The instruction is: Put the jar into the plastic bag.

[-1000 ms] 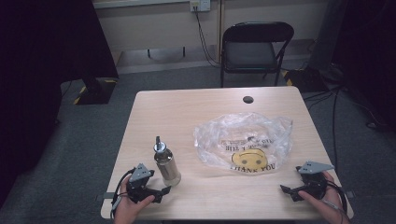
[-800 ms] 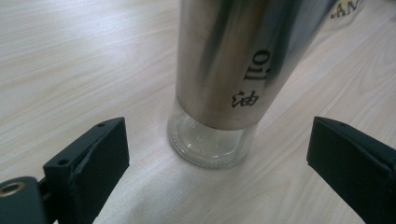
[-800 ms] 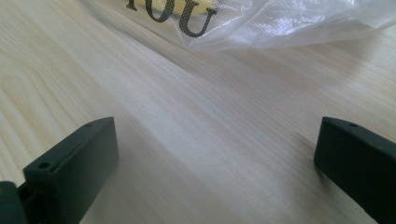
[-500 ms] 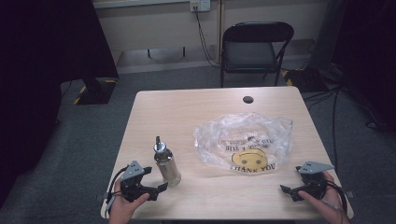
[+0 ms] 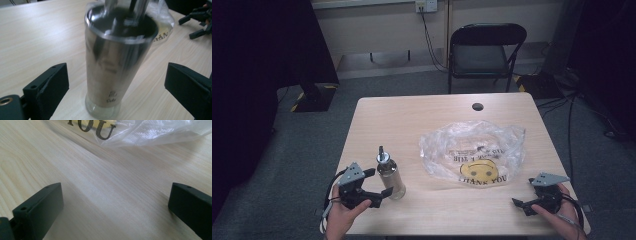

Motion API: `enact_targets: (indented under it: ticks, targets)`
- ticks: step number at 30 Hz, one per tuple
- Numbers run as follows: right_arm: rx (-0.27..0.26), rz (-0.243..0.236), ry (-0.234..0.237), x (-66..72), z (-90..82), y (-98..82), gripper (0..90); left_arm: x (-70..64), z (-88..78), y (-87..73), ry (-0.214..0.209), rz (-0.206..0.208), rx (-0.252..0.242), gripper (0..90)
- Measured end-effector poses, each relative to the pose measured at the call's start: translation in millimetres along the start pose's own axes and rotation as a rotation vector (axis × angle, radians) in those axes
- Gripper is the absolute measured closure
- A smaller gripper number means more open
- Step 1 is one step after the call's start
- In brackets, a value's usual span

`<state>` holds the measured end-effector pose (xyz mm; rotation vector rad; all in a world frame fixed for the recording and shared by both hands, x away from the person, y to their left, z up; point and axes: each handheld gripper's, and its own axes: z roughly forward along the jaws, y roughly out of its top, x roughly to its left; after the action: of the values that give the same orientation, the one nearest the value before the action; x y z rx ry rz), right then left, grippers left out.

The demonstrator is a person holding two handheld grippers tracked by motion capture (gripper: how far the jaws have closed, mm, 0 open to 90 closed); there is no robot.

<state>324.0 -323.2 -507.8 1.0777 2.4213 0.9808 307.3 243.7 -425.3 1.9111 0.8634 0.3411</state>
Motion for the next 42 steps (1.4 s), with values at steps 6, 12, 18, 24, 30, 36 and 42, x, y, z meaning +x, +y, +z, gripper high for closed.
enact_targets:
  ticks: [6,12,18,24,30,36,42]
  targets:
    - [0.000,0.000,0.000,0.0,0.0,0.0,0.0,-4.3,-4.9,16.3,-0.010,0.021,-0.031,4.6]
    - [0.000,0.000,0.000,0.0,0.0,0.0,0.0,-3.7,-6.1,28.3,-0.001,0.025,-0.050,4.6]
    - [0.000,0.000,0.000,0.0,0.0,0.0,0.0,-2.0,-5.4,38.3,0.005,0.023,-0.074,6.1]
    - [0.000,0.000,0.000,0.0,0.0,0.0,0.0,1.3,-1.7,45.2,0.013,0.006,-0.096,11.3]
    - [0.000,0.000,0.000,0.0,0.0,0.0,0.0,3.6,4.7,46.7,0.002,-0.005,-0.119,17.8]
    - [0.000,0.000,0.000,0.0,0.0,0.0,0.0,2.0,9.1,47.9,-0.007,0.014,-0.129,27.9]
    - [0.000,0.000,0.000,0.0,0.0,0.0,0.0,-1.6,9.4,49.4,0.012,0.068,-0.139,42.1]
